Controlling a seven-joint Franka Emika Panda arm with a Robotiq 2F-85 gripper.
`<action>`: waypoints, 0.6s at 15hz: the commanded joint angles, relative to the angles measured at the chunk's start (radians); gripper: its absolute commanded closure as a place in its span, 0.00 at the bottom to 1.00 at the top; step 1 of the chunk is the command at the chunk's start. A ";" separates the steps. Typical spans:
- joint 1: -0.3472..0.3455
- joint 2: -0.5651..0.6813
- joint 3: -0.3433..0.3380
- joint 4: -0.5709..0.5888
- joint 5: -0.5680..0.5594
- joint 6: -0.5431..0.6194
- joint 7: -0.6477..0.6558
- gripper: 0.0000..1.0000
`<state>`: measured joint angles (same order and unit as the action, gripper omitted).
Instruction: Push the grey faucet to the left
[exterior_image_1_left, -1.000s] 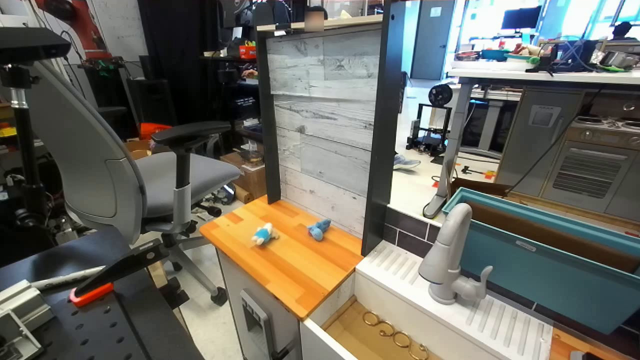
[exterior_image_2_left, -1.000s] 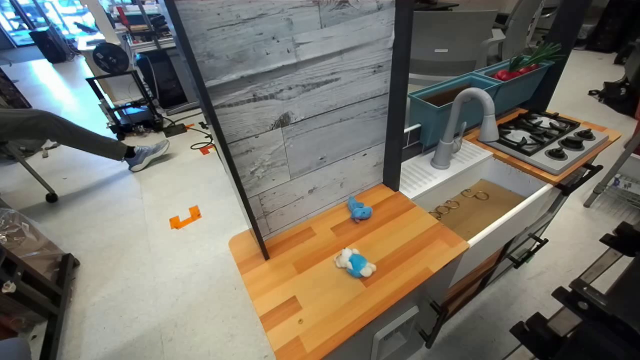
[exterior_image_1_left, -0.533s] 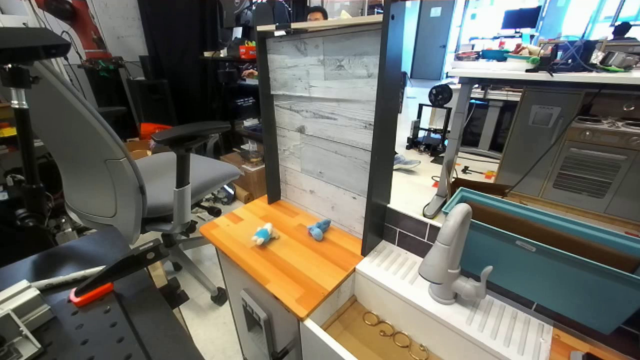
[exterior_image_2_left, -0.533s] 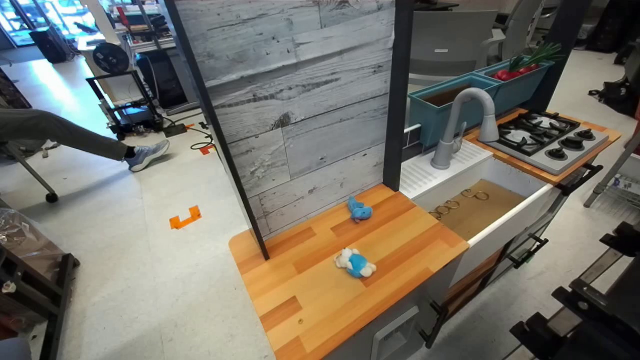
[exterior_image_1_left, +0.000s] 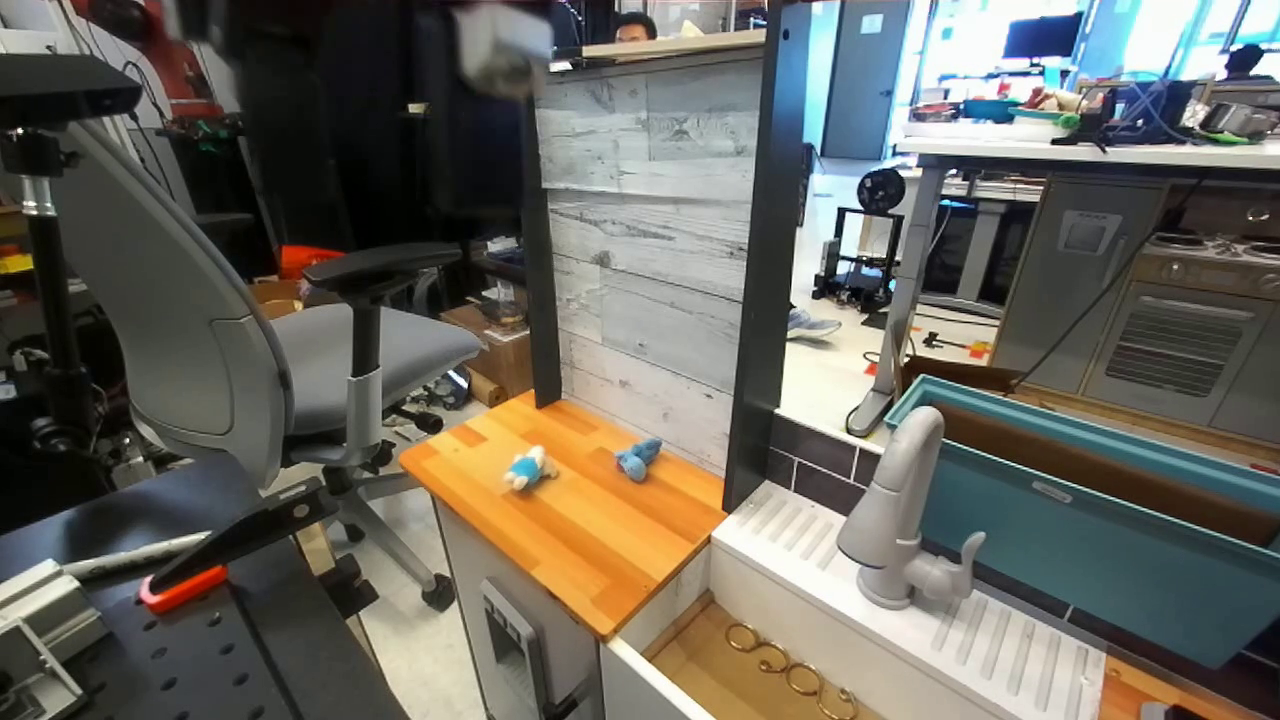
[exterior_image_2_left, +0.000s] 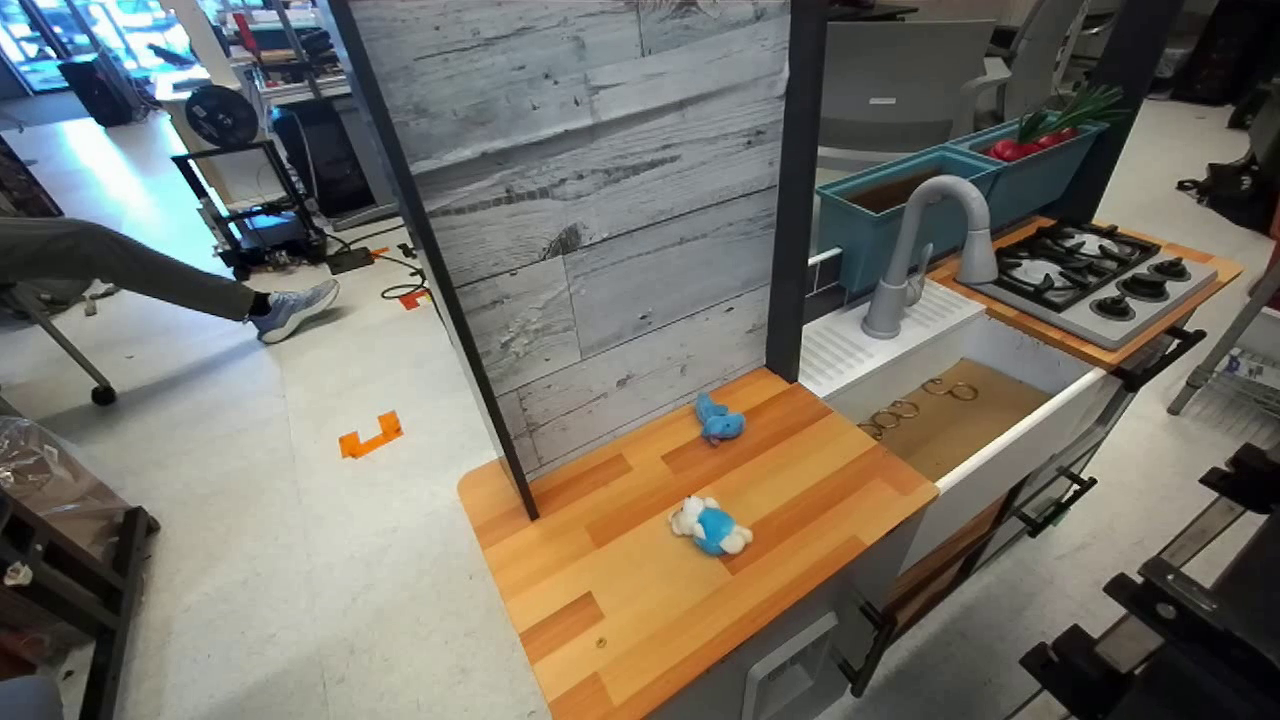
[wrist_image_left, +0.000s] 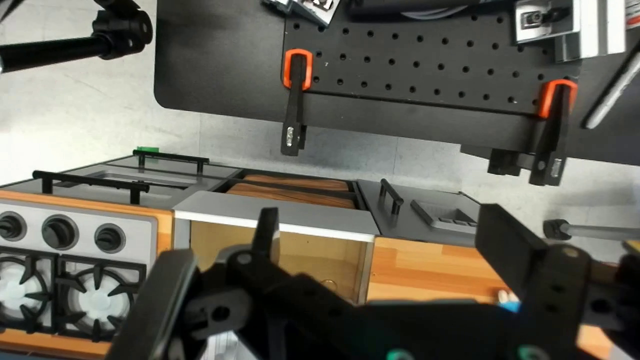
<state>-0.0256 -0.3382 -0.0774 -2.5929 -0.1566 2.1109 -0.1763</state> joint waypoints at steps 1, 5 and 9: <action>-0.035 0.254 0.001 0.128 -0.063 0.058 0.021 0.00; -0.039 0.483 0.005 0.262 -0.140 0.093 0.093 0.00; -0.032 0.669 -0.009 0.411 -0.172 0.085 0.131 0.00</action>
<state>-0.0596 0.1939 -0.0772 -2.3073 -0.3034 2.2001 -0.0743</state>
